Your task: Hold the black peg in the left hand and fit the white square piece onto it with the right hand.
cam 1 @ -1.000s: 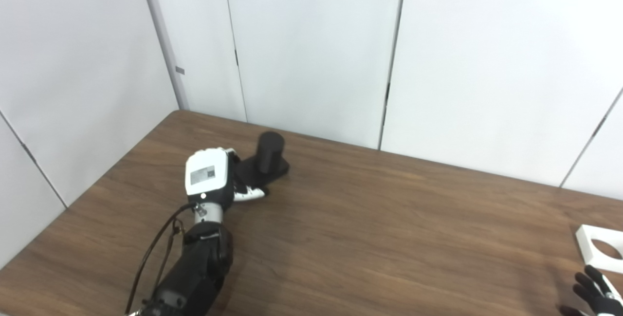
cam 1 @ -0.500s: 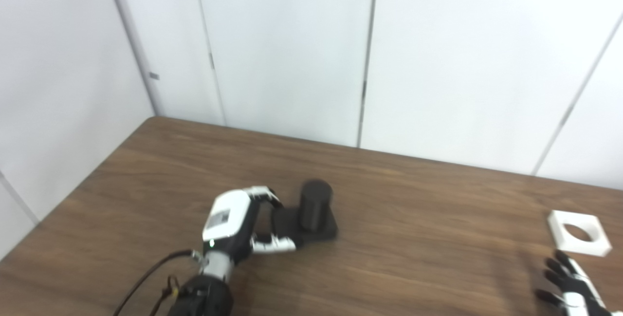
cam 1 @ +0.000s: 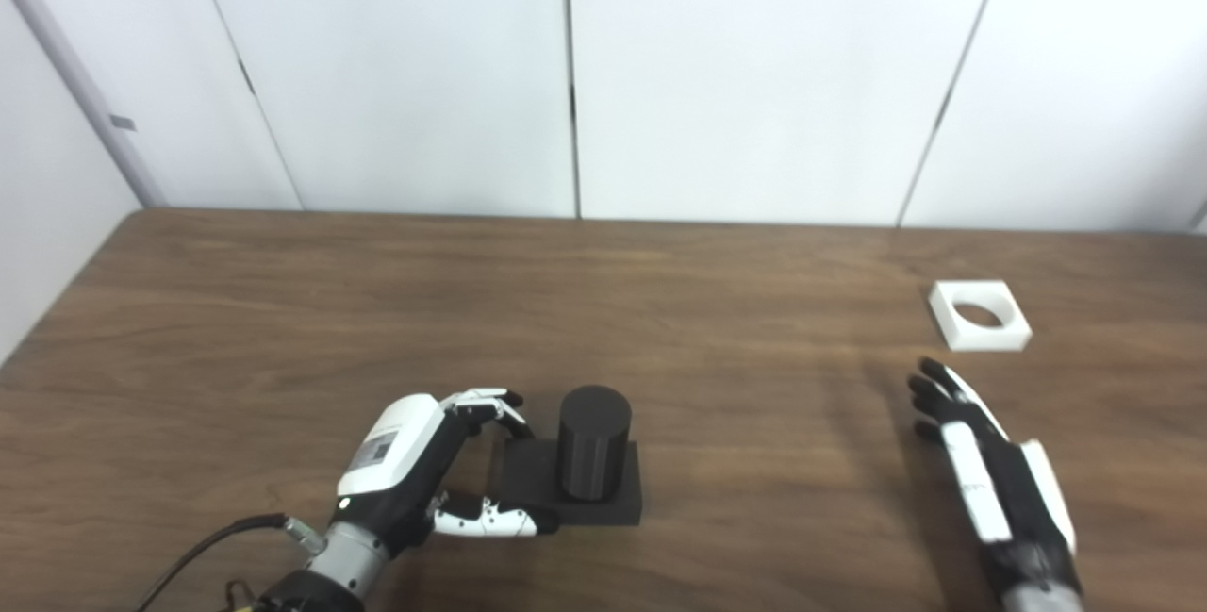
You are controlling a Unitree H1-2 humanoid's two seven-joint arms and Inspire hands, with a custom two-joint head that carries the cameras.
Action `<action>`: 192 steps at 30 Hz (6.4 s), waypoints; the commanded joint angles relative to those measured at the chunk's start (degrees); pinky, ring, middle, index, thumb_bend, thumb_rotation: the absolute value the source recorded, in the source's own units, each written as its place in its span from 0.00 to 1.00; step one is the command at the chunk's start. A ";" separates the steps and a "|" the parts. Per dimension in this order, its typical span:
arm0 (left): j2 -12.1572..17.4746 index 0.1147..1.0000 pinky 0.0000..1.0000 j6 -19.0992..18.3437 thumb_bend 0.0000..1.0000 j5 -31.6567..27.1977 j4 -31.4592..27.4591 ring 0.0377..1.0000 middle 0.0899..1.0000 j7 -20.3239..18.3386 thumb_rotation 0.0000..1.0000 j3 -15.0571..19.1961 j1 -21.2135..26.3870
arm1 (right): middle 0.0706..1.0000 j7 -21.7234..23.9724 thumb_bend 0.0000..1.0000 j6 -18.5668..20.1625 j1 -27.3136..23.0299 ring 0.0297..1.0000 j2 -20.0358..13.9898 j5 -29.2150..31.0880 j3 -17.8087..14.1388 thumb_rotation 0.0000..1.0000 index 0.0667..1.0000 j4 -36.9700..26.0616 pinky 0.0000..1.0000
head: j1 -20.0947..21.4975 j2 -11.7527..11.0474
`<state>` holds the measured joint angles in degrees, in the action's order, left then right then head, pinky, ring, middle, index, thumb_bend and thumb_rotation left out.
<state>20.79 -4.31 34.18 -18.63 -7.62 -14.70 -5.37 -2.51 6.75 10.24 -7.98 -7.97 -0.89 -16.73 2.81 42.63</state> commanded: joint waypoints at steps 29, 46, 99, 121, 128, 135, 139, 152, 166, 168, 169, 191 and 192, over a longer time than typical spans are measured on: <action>1.07 0.42 1.00 3.47 0.50 16.67 3.32 0.97 0.86 -3.62 0.07 -8.08 -1.77 | 0.84 0.03 0.36 2.67 -0.89 0.86 0.52 -1.70 0.33 1.00 0.86 -3.38 0.89 | 0.23 0.62; 2.47 0.42 1.00 4.94 0.50 13.87 4.80 0.95 0.85 -3.02 0.06 -6.93 -1.52 | 0.88 8.21 0.64 15.14 -4.85 0.91 -9.78 -15.70 3.45 0.27 0.82 -11.20 0.88 | 8.01 -0.39; 1.28 0.42 0.92 5.82 0.51 14.94 7.74 0.85 0.75 0.50 0.06 -7.66 -0.36 | 0.91 30.53 0.95 13.41 -46.56 0.98 -34.77 -30.42 17.64 0.12 0.78 26.97 0.85 | 8.37 -0.68; 1.28 0.42 0.92 5.38 0.51 15.16 7.31 0.85 0.75 -0.31 0.06 -7.80 -0.57 | 0.89 30.38 0.96 12.29 -47.83 0.97 -34.17 -29.90 17.40 0.09 0.79 31.23 0.85 | 8.03 -0.54; 1.32 0.42 0.92 5.16 0.51 15.31 7.05 0.85 0.75 -0.45 0.06 -7.69 -0.60 | 0.90 29.64 0.94 12.02 -47.79 0.97 -34.07 -29.74 17.08 0.08 0.80 32.07 0.87 | 8.01 -0.51; 1.25 0.42 0.91 5.03 0.51 15.45 7.09 0.85 0.75 -0.34 0.06 -7.58 -0.60 | 0.89 28.64 0.92 10.69 -47.61 0.97 -34.22 -29.63 17.31 0.15 0.79 33.42 0.86 | 7.89 -0.48; 1.36 0.42 0.92 4.85 0.51 15.35 6.89 0.86 0.75 -0.55 0.06 -7.37 -0.58 | 0.88 28.48 0.93 9.57 -48.05 0.97 -34.37 -29.88 17.80 0.16 0.79 34.81 0.85 | 7.76 -0.47; 1.23 0.42 0.91 4.55 0.51 14.79 6.24 0.85 0.75 -0.82 0.06 -6.74 -0.84 | 0.87 28.40 0.91 8.01 -48.20 0.94 -33.61 -30.80 18.98 0.11 0.80 38.47 0.84 | 7.38 -0.17; 0.85 0.42 0.92 3.89 0.50 14.84 5.87 0.85 0.76 -1.92 0.06 -6.62 -0.79 | 0.90 28.53 0.75 7.66 -48.13 0.96 -33.20 -31.97 19.71 0.08 0.76 39.04 0.84 | 6.97 0.06; 0.77 0.42 0.92 3.79 0.50 14.80 5.82 0.85 0.76 -2.06 0.06 -6.60 -0.78 | 0.90 28.42 0.75 7.72 -48.22 0.96 -33.05 -32.24 19.85 0.07 0.76 39.20 0.85 | 6.92 0.09; 0.75 0.42 0.91 3.76 0.50 14.79 5.82 0.85 0.76 -2.14 0.06 -6.59 -0.79 | 0.89 28.39 0.75 7.74 -48.26 0.96 -32.97 -32.36 19.92 0.06 0.75 39.20 0.84 | 6.92 0.09; 0.55 0.42 0.92 2.30 0.50 14.81 4.94 0.85 0.76 -3.93 0.06 -6.74 -0.77 | 0.82 24.83 0.63 5.35 -47.78 0.91 -31.18 -33.52 20.11 0.13 0.55 37.99 0.81 | 6.50 0.60; 0.62 0.42 0.92 2.22 0.50 14.79 4.88 0.85 0.76 -4.15 0.06 -6.74 -0.74 | 0.80 23.31 0.58 4.78 -47.58 0.89 -31.25 -34.39 20.33 0.13 0.50 38.15 0.79 | 6.54 0.64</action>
<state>20.46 -0.41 47.15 -15.59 -7.92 -20.40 -4.98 24.05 13.75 -35.23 -38.73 -41.32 19.60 22.35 9.32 43.24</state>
